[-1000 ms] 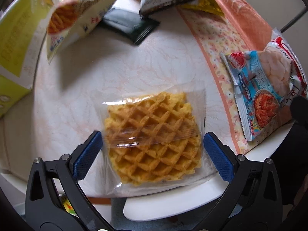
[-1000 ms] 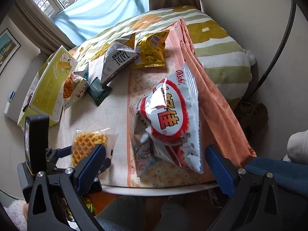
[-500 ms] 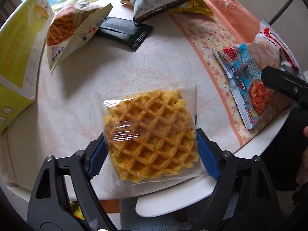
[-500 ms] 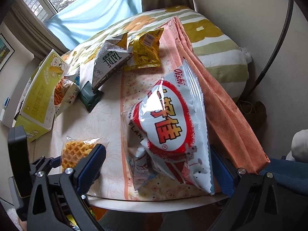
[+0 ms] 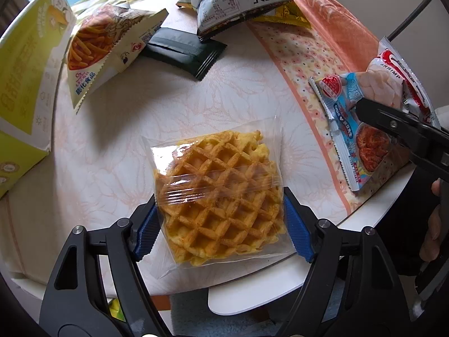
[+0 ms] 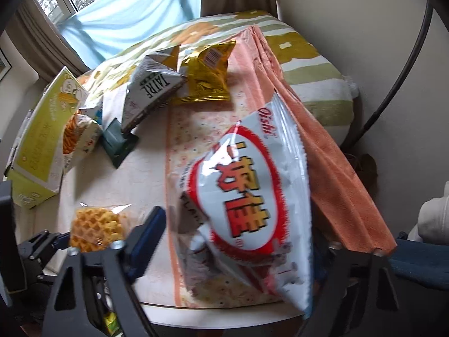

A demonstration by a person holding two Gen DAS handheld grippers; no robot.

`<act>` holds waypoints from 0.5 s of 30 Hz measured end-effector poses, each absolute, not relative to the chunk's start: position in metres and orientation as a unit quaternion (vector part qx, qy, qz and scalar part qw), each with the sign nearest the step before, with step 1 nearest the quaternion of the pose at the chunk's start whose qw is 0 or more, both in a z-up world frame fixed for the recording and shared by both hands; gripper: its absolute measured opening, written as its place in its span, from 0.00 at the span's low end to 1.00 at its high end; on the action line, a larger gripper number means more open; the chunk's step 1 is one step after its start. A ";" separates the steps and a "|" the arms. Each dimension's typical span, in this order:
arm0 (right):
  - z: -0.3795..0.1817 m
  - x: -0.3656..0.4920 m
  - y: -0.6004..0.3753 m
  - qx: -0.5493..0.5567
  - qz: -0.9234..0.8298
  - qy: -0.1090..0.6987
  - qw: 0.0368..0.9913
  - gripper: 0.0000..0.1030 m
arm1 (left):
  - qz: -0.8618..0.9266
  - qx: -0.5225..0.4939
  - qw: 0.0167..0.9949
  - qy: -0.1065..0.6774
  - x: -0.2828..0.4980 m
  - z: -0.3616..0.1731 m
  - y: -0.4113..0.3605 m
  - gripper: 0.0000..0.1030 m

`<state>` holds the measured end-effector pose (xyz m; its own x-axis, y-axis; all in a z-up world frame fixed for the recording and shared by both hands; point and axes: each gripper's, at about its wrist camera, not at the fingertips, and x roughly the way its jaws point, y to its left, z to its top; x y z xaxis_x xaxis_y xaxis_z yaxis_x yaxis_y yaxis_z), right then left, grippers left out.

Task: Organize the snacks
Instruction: 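Grasp the waffle packet with the left gripper while the right gripper grasps the white Oishi bag, then carry the waffle packet and Oishi bag over the box and release them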

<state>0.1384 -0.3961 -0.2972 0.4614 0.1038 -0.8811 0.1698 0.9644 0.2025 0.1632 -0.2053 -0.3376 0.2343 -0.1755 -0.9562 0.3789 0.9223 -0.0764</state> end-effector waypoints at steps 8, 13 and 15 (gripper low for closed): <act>-0.295 0.136 -0.400 0.151 -0.008 0.517 0.843 0.56 | -0.187 0.082 0.783 0.588 0.165 -0.330 -0.203 0.72; -0.281 0.131 -0.401 0.149 -0.002 0.508 0.848 0.56 | -0.185 0.076 0.791 0.579 0.164 -0.316 -0.195 0.72; -0.273 0.130 -0.401 0.147 0.001 0.503 0.852 0.56 | -0.182 0.068 0.795 0.574 0.164 -0.306 -0.191 0.72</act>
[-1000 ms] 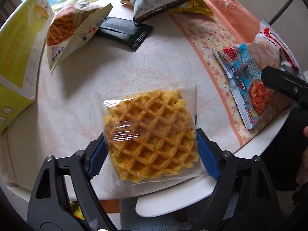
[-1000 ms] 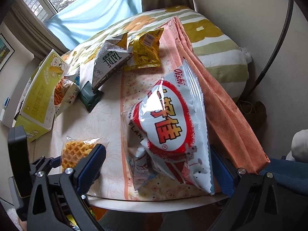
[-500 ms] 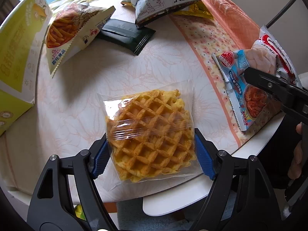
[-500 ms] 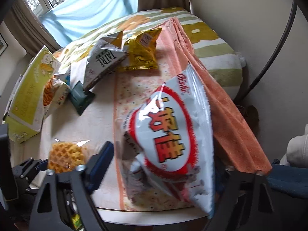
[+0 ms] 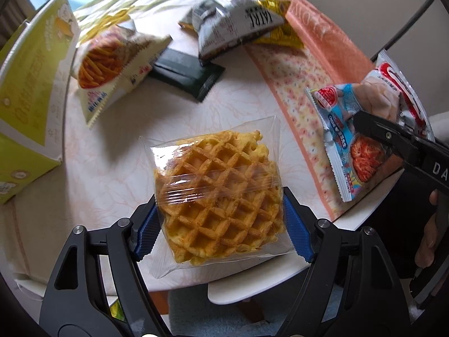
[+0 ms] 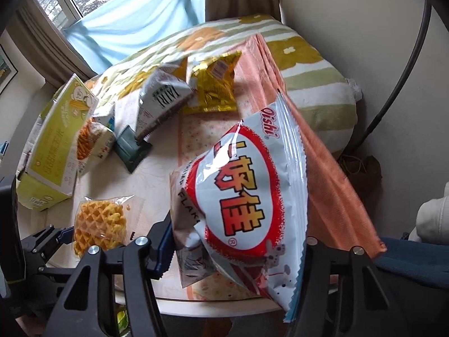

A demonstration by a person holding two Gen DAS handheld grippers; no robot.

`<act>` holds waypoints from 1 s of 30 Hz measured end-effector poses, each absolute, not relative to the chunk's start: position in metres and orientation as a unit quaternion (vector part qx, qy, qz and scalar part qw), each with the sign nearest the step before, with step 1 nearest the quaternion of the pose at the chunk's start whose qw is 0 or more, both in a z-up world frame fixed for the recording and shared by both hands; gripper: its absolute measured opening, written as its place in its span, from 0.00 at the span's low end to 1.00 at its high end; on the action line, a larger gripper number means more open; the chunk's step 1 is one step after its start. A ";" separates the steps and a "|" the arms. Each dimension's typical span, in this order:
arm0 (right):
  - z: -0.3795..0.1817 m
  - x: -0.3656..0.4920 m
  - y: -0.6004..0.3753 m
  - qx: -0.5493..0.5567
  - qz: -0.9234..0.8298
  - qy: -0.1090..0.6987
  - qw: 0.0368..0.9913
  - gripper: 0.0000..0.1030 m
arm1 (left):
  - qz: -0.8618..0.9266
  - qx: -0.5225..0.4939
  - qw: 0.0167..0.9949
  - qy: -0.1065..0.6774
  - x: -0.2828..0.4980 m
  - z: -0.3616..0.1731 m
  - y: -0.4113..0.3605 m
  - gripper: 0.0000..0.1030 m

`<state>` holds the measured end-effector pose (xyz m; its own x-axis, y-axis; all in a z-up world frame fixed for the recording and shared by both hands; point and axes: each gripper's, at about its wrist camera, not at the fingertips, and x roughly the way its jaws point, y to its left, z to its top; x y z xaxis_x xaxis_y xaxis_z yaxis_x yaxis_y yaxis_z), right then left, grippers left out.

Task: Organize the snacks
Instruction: 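Carry the waffle packet and Oishi bag over the box and release them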

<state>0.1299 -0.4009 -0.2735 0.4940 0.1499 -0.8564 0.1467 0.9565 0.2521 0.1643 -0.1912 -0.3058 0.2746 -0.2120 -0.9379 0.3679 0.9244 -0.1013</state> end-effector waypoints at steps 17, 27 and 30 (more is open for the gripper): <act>-0.147 0.175 -0.334 0.095 0.105 0.415 0.899 0.56 | -0.133 -0.006 0.877 0.461 0.189 -0.144 -0.091 0.72; -0.109 0.234 -0.221 0.075 0.187 0.392 0.898 0.56 | -0.075 -0.025 0.898 0.434 0.240 -0.102 0.023 0.72; -0.107 0.251 -0.186 0.065 0.205 0.392 0.895 0.56 | -0.063 -0.028 0.898 0.434 0.258 -0.102 0.056 0.72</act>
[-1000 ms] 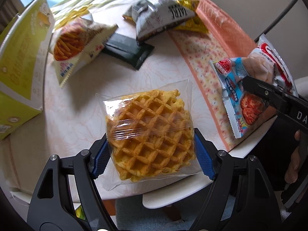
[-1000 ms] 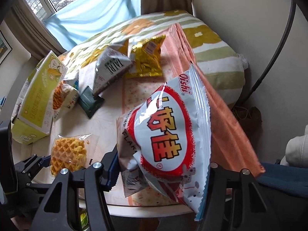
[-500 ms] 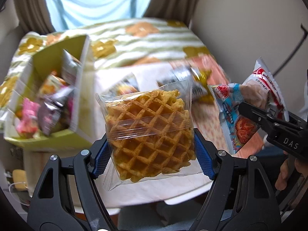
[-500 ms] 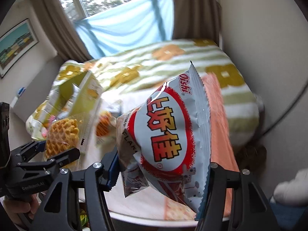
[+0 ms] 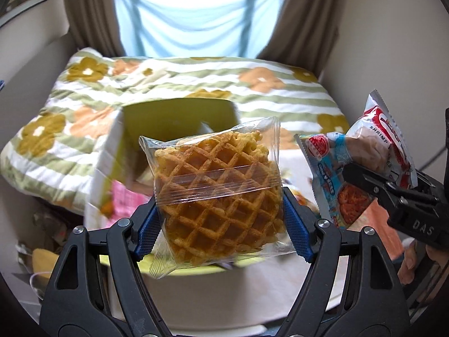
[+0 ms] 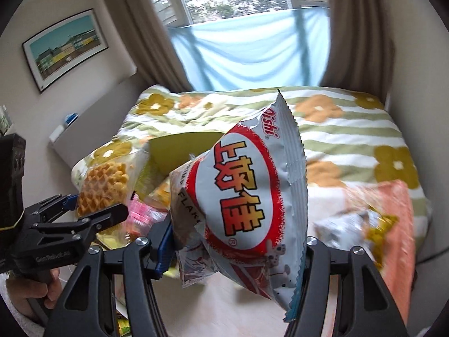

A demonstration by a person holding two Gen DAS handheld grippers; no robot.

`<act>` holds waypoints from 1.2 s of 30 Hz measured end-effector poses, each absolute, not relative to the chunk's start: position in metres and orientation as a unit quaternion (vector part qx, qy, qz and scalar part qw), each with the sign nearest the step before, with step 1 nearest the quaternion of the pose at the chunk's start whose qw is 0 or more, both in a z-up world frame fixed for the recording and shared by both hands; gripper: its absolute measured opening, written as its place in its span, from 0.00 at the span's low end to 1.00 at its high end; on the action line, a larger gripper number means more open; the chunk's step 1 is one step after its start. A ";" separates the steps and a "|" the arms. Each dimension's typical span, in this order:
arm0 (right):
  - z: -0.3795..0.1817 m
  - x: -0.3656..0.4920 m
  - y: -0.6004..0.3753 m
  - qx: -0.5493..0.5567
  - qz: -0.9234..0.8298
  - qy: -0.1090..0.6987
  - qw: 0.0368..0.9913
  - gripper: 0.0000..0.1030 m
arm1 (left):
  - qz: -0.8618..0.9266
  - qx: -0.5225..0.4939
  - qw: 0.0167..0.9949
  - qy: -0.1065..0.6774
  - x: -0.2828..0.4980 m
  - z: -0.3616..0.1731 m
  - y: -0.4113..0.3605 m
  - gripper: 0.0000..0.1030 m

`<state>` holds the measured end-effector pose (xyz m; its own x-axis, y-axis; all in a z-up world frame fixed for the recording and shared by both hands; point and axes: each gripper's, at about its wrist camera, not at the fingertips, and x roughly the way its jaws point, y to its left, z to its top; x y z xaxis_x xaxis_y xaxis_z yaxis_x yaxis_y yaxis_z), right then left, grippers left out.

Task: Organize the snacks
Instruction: 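Carry the waffle packet and Oishi bag over the box and release them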

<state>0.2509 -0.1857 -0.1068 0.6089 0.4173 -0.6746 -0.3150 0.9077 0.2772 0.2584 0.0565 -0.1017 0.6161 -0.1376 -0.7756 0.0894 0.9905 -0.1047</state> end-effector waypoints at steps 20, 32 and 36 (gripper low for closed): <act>-0.129 0.342 -0.071 0.061 0.157 0.444 0.880 0.56 | -0.090 -0.014 0.861 0.500 0.384 -0.169 0.149 1.00; -0.136 0.370 -0.047 0.042 0.174 0.462 0.868 0.56 | -0.067 -0.031 0.849 0.523 0.365 -0.185 0.170 1.00; -0.135 0.380 -0.032 0.022 0.203 0.469 0.859 0.56 | -0.062 -0.027 0.850 0.522 0.362 -0.183 0.173 1.00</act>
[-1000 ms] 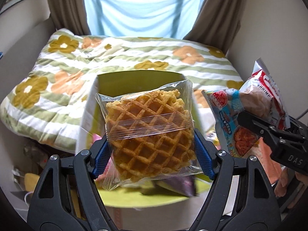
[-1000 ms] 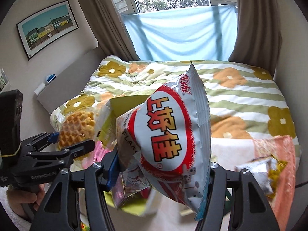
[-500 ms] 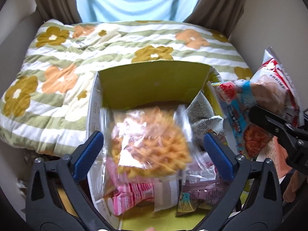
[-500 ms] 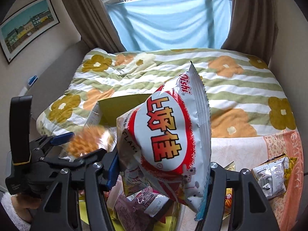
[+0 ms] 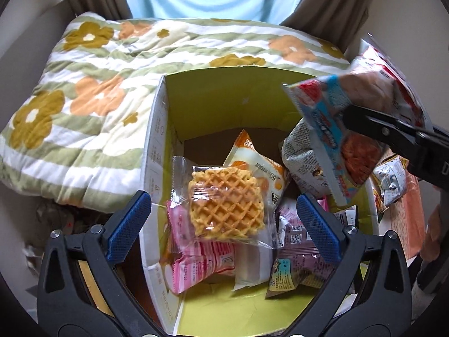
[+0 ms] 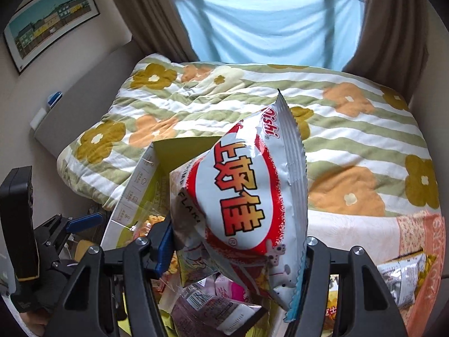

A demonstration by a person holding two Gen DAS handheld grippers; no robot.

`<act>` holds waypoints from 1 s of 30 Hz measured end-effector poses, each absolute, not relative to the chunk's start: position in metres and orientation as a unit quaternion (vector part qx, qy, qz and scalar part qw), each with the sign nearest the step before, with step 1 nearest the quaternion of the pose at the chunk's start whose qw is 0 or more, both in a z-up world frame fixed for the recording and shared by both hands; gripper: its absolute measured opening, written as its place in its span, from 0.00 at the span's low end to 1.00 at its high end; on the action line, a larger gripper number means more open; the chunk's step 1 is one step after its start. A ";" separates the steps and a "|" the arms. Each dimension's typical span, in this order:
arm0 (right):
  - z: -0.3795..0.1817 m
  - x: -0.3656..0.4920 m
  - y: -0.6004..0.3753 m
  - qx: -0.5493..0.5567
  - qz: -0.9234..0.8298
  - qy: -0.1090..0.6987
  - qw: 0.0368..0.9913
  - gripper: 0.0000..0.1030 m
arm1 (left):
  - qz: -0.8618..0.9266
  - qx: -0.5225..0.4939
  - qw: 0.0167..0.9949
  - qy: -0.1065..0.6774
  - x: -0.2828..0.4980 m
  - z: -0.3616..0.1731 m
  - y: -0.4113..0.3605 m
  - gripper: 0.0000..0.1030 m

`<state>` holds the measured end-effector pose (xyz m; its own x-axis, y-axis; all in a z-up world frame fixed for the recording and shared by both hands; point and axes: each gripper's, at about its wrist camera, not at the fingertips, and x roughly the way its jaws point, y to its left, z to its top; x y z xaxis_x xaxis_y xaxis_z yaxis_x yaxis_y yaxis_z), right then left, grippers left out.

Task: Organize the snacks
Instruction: 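Carry the waffle packet and Oishi bag over the box and release them, then move both grippers back to the cheese stick bag and silver chip bag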

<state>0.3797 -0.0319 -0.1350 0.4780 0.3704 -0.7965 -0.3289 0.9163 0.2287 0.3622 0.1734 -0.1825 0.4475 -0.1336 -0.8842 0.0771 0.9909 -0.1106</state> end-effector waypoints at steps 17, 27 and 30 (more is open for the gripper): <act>-0.141 0.382 -0.010 -0.019 0.208 0.471 0.857 0.94 | -0.039 -0.043 0.854 0.517 0.344 -0.175 0.191 1.00; -0.119 0.348 -0.041 0.001 0.184 0.459 0.869 0.94 | -0.063 -0.043 0.861 0.503 0.331 -0.158 0.177 1.00; -0.106 0.334 -0.059 0.007 0.161 0.445 0.881 0.94 | -0.086 -0.033 0.868 0.488 0.332 -0.149 0.162 1.00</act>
<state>0.3341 -0.0591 -0.1061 0.5521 0.2907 -0.7815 -0.2775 0.9479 0.1566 0.3321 0.1623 -0.1486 0.5083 -0.1818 -0.8418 0.1178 0.9830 -0.1412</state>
